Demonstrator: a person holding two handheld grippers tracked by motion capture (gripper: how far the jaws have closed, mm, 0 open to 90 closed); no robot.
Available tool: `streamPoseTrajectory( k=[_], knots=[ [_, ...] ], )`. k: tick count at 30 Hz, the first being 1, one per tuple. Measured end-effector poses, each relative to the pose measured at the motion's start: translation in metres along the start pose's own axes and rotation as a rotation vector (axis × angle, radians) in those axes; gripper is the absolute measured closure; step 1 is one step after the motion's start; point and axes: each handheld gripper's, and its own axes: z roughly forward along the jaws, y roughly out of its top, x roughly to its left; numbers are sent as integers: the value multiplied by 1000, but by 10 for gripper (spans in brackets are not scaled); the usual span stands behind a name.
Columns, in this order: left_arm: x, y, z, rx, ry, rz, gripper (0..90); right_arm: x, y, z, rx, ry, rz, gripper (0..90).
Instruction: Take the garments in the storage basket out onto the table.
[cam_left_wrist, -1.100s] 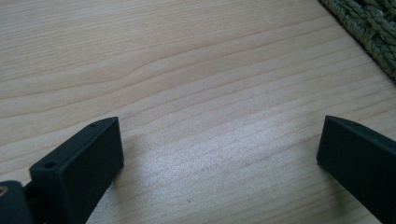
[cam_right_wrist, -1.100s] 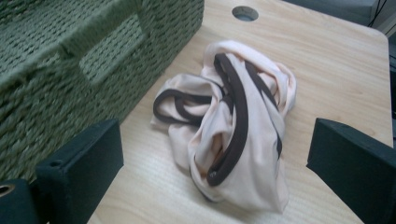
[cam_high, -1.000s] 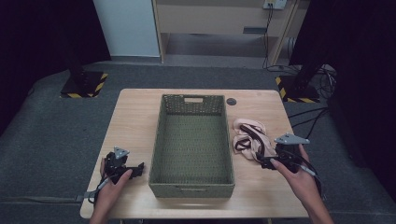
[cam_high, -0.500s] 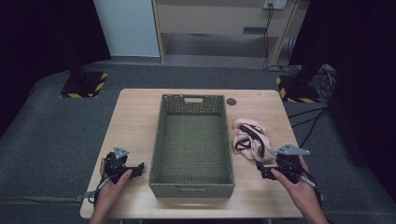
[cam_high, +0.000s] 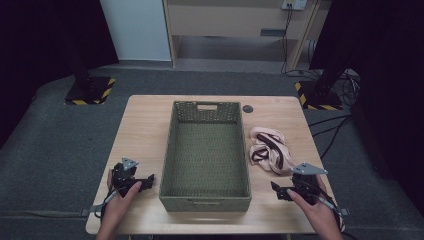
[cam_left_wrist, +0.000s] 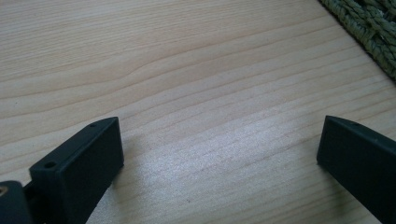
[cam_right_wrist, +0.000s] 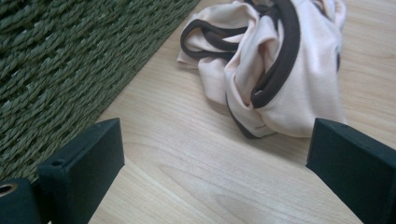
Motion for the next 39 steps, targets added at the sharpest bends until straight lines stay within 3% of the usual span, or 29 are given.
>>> streamPoseTrajectory(
  k=[27, 39],
  knots=[
    [0, 0, 0, -1, 0, 0, 0, 33, -28, 37, 71, 70, -22, 42],
    [0, 0, 0, -1, 0, 0, 0, 36, -37, 49, 68, 51, -33, 20]
  ],
)
